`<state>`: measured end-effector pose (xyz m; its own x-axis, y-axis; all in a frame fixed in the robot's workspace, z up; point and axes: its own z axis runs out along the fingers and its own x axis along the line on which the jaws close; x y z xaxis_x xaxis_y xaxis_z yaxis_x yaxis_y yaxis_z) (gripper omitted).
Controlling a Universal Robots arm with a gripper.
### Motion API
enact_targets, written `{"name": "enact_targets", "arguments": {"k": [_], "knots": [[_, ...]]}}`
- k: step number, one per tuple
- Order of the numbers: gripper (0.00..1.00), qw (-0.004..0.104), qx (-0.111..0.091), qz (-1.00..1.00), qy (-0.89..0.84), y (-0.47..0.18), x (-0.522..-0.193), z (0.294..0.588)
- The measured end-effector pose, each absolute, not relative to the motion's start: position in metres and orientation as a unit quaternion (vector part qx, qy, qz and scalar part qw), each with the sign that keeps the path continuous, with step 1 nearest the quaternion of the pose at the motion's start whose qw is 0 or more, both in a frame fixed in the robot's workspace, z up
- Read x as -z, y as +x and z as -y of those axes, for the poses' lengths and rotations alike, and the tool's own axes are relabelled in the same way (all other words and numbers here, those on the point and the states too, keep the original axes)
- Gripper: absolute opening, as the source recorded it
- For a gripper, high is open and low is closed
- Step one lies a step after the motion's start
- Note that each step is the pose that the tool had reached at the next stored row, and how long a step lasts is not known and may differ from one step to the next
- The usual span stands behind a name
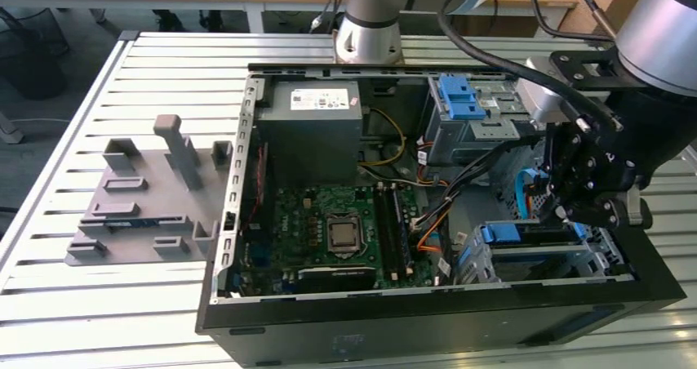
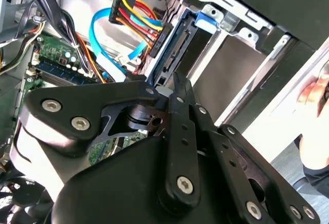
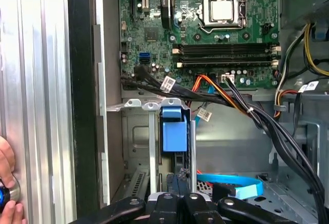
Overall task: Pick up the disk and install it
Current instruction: 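Insert the first disk wire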
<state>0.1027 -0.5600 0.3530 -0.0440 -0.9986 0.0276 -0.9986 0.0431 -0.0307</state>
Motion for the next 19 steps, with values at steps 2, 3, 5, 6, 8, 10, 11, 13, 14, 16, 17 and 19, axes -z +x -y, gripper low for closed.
{"name": "enact_targets", "arguments": {"k": [2, 3, 5, 6, 8, 10, 11, 13, 14, 16, 17, 19], "knots": [[0.11, 0.001, 0.021, -0.722, -0.691, 0.104, -0.355, 0.56], [0.11, 0.001, 0.021, -0.722, -0.691, 0.105, -0.356, 0.56], [0.11, 0.001, 0.021, -0.723, -0.691, 0.107, -0.356, 0.559], [0.11, 0.001, 0.021, -0.723, -0.69, 0.108, -0.356, 0.559], [0.11, 0.001, 0.021, -0.725, -0.688, 0.108, -0.356, 0.558], [0.11, 0.001, 0.02, -0.726, -0.687, 0.109, -0.356, 0.557], [0.11, 0.001, 0.02, -0.726, -0.687, 0.11, -0.356, 0.556], [0.11, 0.001, 0.02, -0.726, -0.687, 0.111, -0.356, 0.556], [0.11, 0.001, 0.02, -0.726, -0.687, 0.112, -0.356, 0.556], [0.11, 0.001, 0.02, -0.726, -0.687, 0.113, -0.357, 0.555], [0.11, 0.001, 0.02, -0.726, -0.687, 0.113, -0.358, 0.555], [0.11, 0.001, 0.02, -0.726, -0.687, 0.114, -0.358, 0.554]]}}
